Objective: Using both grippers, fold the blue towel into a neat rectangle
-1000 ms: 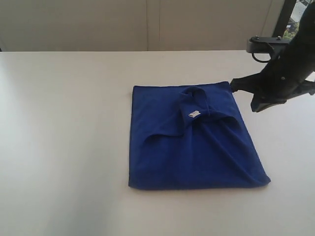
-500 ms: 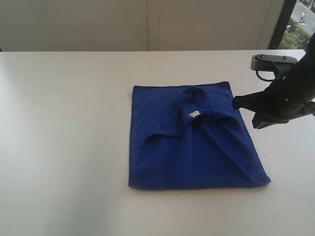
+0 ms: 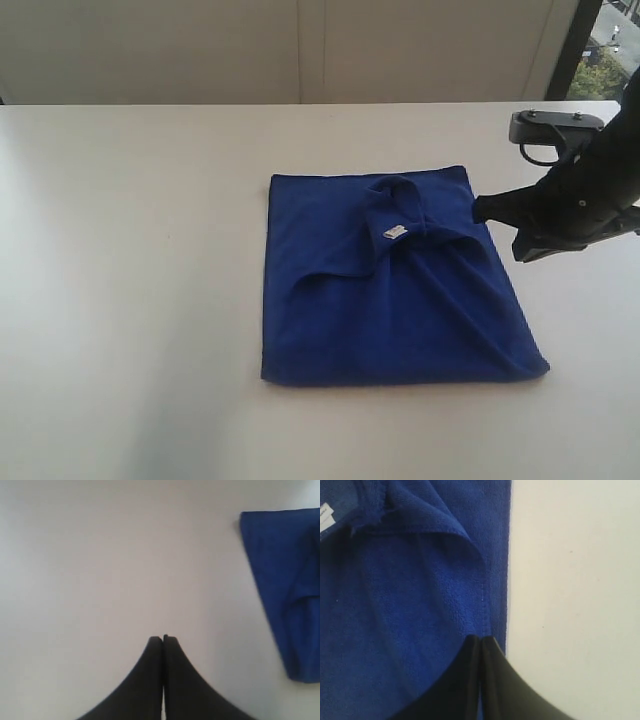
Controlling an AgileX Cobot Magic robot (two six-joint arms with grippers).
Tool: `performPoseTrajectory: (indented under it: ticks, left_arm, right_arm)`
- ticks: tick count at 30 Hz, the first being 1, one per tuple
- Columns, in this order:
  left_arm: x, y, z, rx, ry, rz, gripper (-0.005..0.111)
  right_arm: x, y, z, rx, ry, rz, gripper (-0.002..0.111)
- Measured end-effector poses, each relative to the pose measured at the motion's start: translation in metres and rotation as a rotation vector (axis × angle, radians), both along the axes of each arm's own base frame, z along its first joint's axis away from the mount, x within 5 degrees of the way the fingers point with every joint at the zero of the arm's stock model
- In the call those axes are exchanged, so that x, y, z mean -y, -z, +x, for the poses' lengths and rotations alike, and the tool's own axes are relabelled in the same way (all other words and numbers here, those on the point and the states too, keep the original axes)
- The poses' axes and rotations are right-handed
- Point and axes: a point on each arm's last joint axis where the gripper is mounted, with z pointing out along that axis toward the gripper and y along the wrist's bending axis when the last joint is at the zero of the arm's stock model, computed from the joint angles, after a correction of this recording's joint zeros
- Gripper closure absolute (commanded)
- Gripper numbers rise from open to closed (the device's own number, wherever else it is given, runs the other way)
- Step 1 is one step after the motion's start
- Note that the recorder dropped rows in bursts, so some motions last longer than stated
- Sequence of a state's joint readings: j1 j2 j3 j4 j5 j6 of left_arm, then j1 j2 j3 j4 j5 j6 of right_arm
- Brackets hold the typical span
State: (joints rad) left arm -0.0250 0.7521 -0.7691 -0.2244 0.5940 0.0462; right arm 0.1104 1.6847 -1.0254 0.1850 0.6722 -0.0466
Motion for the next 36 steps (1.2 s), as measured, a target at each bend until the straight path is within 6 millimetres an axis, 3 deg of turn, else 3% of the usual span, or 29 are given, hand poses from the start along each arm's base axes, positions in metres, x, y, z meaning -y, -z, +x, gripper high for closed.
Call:
performPoseTrajectory:
  ticks: [3, 11, 20, 29, 36]
  left_arm:
    - [0.010, 0.005, 0.013, -0.048, 0.064, -0.091, 0.107]
    - [0.039, 0.029, 0.094, -0.230, 0.225, -0.186, 0.107]
    - [0.119, 0.077, 0.160, -0.370, 0.403, -0.148, 0.107]
    - [0.181, 0.126, 0.193, -0.469, 0.482, -0.121, 0.107]
    - [0.195, 0.158, 0.202, -0.485, 0.461, -0.097, 0.107]
  right_arm:
    - [0.000, 0.000, -0.001, -0.013, -0.008, -0.002, 0.108]
    - [0.000, 0.001, -0.002, -0.023, -0.016, -0.004, 0.108]
    - [0.000, 0.001, -0.002, -0.023, -0.018, -0.005, 0.108]
    - [0.000, 0.001, -0.002, -0.023, -0.018, -0.005, 0.108]
    - [0.000, 0.001, -0.002, -0.021, -0.026, -0.007, 0.108]
